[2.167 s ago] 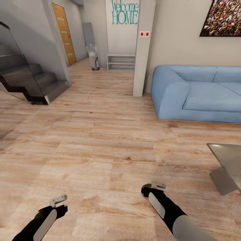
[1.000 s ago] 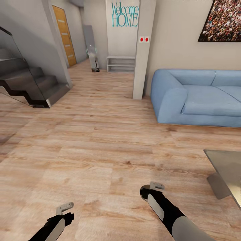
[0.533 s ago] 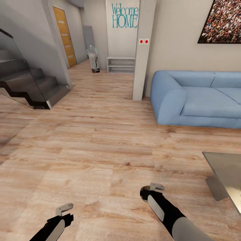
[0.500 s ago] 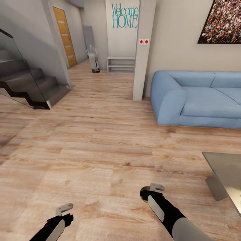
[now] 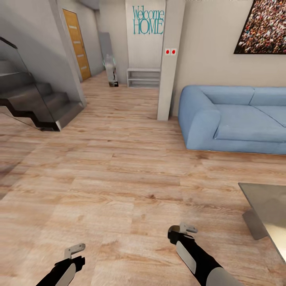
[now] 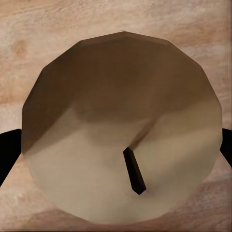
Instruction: Place each of the two pumpkins and all three candles from the living room inside a cabinet in the living room (use any cabinet), then make sure every cabinet is closed, and position the cauldron so it is next to a table in the living room.
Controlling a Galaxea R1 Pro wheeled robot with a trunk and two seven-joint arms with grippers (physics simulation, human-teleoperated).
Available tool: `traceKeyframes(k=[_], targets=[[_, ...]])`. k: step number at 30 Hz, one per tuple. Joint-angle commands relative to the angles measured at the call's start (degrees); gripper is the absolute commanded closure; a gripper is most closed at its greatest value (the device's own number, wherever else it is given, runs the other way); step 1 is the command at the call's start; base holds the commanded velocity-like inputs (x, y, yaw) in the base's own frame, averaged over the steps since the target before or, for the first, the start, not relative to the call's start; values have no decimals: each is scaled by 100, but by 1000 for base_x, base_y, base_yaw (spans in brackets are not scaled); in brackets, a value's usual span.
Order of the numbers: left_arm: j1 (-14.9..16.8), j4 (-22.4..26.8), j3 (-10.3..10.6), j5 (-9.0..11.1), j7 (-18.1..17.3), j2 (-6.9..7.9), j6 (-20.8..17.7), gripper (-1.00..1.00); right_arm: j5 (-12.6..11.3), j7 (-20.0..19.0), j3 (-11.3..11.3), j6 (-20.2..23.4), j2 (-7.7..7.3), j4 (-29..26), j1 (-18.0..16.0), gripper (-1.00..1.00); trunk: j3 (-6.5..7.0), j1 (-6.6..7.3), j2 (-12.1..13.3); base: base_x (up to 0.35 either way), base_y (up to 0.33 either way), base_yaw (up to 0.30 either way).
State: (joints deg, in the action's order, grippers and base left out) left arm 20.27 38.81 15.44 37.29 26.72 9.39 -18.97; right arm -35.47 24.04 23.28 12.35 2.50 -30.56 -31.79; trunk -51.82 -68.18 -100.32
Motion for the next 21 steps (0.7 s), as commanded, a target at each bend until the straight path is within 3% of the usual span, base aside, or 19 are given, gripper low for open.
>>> traceKeyframes(k=[1, 9, 21], targets=[[3, 8, 39, 59, 53, 10, -12, -100, -42, 57, 40, -1, -5, 19, -3, 100, 14, 23, 39, 0, 0, 0], [3, -233, 35, 37, 12, 0, 156, -100, -47, 90, 45, -73, -4, 92, -2, 100, 158, 199, 360, 0, 0, 96], [3, -268, 38, 32, 9, -4, 200, -100, -46, 78, 45, -89, -8, 150, -2, 100, 373, 462, 841, 0, 0, 210]])
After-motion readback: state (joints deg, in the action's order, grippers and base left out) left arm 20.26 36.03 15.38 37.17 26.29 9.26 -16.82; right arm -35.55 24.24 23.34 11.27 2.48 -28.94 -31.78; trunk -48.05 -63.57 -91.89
